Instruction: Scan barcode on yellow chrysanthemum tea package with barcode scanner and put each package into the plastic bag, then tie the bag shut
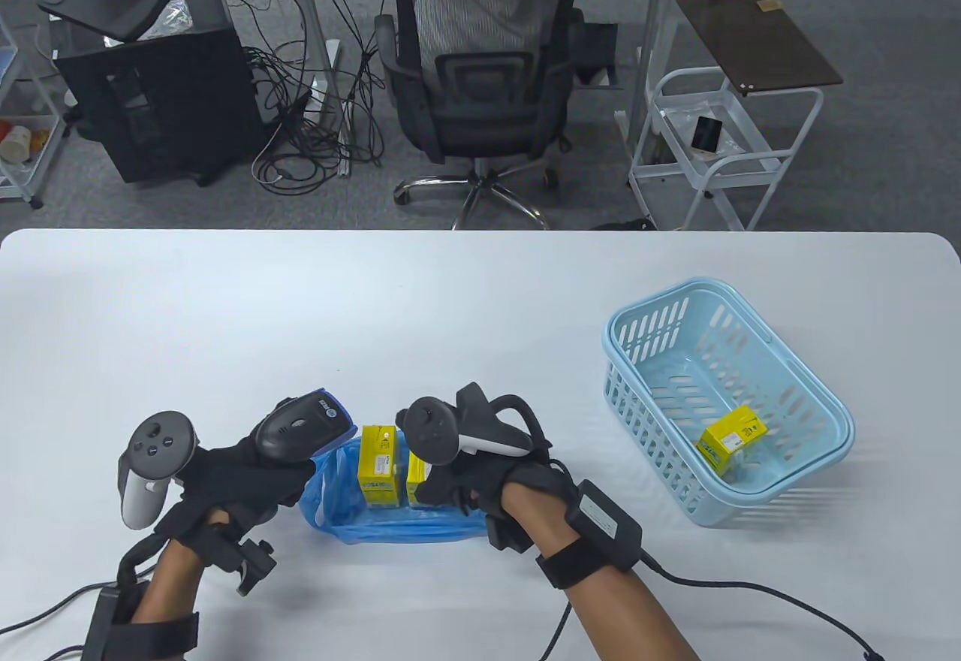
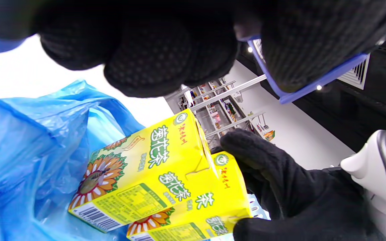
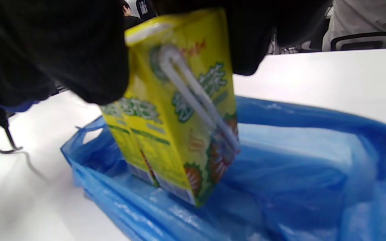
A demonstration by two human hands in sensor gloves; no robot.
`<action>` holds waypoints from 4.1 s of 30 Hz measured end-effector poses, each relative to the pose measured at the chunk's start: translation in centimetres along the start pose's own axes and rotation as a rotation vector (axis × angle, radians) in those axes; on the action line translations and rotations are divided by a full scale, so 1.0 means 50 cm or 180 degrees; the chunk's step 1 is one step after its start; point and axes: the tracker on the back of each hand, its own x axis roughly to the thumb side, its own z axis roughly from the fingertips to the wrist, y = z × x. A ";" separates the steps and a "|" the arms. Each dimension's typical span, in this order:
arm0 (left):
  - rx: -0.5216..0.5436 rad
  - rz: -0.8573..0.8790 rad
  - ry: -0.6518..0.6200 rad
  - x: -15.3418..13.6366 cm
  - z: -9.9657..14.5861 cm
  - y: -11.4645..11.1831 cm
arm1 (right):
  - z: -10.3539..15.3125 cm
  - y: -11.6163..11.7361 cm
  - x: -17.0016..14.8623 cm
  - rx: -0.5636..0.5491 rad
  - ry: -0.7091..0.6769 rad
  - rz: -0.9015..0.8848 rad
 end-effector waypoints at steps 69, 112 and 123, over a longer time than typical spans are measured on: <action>-0.0147 0.0038 0.0089 0.004 -0.002 -0.004 | 0.260 -0.094 -0.569 0.1464 0.3474 -0.0390; -0.0254 -0.0082 0.0162 0.002 -0.005 -0.016 | 0.267 -0.363 -0.368 -0.0238 0.2659 0.0094; -0.0266 -0.0053 0.0110 0.005 -0.008 -0.021 | 0.159 -0.288 -0.189 -0.1471 0.1282 0.0111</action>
